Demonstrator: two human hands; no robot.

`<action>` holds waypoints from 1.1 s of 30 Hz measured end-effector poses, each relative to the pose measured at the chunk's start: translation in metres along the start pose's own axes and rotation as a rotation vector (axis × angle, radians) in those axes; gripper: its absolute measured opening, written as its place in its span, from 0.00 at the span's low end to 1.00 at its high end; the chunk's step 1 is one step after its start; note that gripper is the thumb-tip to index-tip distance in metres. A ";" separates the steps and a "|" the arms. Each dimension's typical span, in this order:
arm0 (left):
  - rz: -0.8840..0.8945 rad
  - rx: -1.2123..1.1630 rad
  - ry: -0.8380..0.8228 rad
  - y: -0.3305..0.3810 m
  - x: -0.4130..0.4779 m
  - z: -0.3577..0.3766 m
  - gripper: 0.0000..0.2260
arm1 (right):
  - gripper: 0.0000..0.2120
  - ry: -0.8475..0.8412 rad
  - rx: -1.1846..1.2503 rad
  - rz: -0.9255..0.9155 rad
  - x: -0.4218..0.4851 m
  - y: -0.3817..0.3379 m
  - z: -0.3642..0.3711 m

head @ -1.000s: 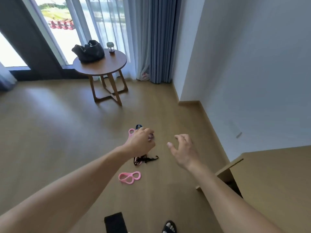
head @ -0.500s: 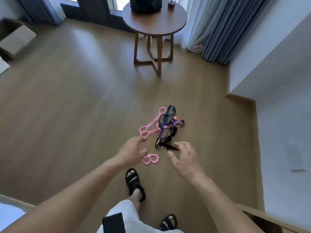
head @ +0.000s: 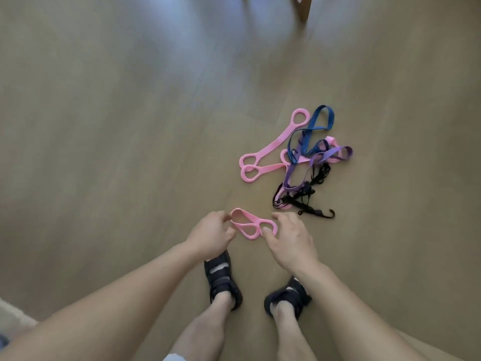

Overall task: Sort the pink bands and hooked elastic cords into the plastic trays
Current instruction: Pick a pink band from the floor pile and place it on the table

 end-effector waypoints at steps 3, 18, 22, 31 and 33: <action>-0.072 -0.014 -0.031 -0.036 0.070 0.052 0.20 | 0.21 -0.066 -0.070 -0.003 0.070 0.042 0.064; -0.025 -0.044 0.028 -0.120 0.251 0.146 0.26 | 0.08 -0.095 -0.453 -0.054 0.241 0.136 0.258; 0.022 -0.178 0.028 -0.098 0.244 0.121 0.34 | 0.12 -0.007 -0.035 -0.104 0.241 0.108 0.208; -0.057 -1.017 -0.060 -0.041 0.232 0.050 0.10 | 0.02 -0.224 0.329 -0.345 0.212 0.021 0.120; -0.042 -1.045 0.039 -0.042 0.239 0.038 0.03 | 0.07 -0.194 0.367 -0.292 0.221 0.024 0.113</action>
Point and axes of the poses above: each hand's wrist, its own x-axis towards the middle knuckle, its own z-axis out of the palm, y = z × x, the point moved 5 cm from there along x, towards the middle knuckle, and after that the axes turned 2 degrees about -z, right-handed, at the moved point
